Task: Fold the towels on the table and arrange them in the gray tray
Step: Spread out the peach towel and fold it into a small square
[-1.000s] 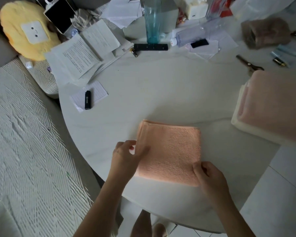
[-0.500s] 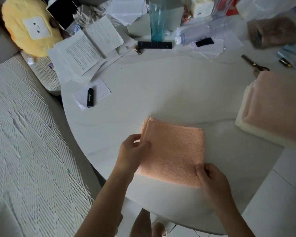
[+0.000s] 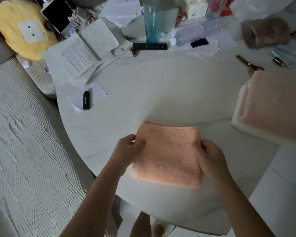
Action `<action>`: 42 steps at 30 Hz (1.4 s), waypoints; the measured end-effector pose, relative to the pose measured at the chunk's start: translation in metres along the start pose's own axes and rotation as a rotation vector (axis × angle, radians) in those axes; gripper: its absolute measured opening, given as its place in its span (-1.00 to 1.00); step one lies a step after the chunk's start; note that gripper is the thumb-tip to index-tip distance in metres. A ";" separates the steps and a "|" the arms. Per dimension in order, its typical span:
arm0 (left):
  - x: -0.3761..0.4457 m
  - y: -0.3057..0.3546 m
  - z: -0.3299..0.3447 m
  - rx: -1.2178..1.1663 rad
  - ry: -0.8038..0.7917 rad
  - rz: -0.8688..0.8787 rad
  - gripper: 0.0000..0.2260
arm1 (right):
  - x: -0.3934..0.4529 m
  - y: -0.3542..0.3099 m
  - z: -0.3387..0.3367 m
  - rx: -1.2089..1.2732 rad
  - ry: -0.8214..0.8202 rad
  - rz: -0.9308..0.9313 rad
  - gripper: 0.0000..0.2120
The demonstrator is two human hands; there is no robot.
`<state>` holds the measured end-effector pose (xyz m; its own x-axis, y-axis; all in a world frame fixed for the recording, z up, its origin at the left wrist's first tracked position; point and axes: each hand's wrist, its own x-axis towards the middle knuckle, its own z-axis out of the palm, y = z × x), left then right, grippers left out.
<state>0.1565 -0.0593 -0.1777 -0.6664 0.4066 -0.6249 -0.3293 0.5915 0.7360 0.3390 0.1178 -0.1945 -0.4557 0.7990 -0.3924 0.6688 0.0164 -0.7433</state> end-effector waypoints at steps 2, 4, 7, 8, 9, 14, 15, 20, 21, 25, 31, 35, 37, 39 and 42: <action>0.005 -0.005 -0.002 0.175 0.114 0.044 -0.82 | 0.004 -0.001 0.004 -0.079 0.020 0.005 -0.70; 0.008 -0.006 -0.001 0.399 0.230 0.136 -0.84 | 0.003 0.002 0.009 -0.125 0.043 0.012 -0.74; 0.009 -0.009 0.002 0.418 0.271 0.181 -0.83 | -0.001 0.003 0.016 -0.081 0.111 0.020 -0.81; 0.009 -0.009 0.003 0.361 0.271 0.169 -0.82 | -0.003 0.000 0.016 -0.066 0.121 0.033 -0.78; 0.007 -0.008 0.003 0.305 0.276 0.151 -0.81 | -0.004 -0.003 0.015 -0.066 0.116 0.056 -0.75; -0.004 -0.004 -0.006 0.211 0.335 0.091 -0.77 | -0.021 -0.009 0.009 -0.053 0.016 0.216 -0.64; -0.005 -0.004 -0.007 0.214 0.319 0.087 -0.76 | -0.024 -0.008 0.009 -0.056 0.005 0.224 -0.63; -0.012 -0.005 -0.002 0.320 0.149 0.072 -0.71 | -0.027 -0.001 0.009 -0.088 -0.026 0.189 -0.72; -0.013 -0.004 -0.001 0.328 0.136 0.073 -0.73 | -0.026 -0.003 0.008 -0.092 -0.037 0.189 -0.75; -0.009 0.003 -0.002 0.216 0.065 0.044 -0.86 | -0.022 -0.003 0.003 -0.104 -0.073 0.241 -0.77; 0.003 0.007 -0.015 0.242 -0.016 -0.039 -0.69 | -0.022 -0.001 0.002 -0.053 -0.052 0.285 -0.84; 0.009 0.010 -0.019 0.431 0.053 0.090 -0.71 | -0.017 -0.012 0.003 0.002 -0.009 0.268 -0.80; 0.012 0.013 -0.016 0.376 0.014 0.005 -0.74 | -0.011 -0.017 0.004 0.055 0.017 0.279 -0.75; 0.016 0.016 -0.013 0.344 -0.010 -0.059 -0.81 | -0.007 -0.024 0.003 0.131 -0.002 0.338 -0.73; 0.023 0.020 -0.011 0.043 -0.122 -0.273 -0.84 | -0.006 -0.035 -0.007 0.198 -0.068 0.419 -0.59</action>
<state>0.1274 -0.0460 -0.1741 -0.4708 0.3082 -0.8266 -0.4544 0.7185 0.5266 0.3227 0.1161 -0.1626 -0.2119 0.6711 -0.7105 0.6815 -0.4196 -0.5996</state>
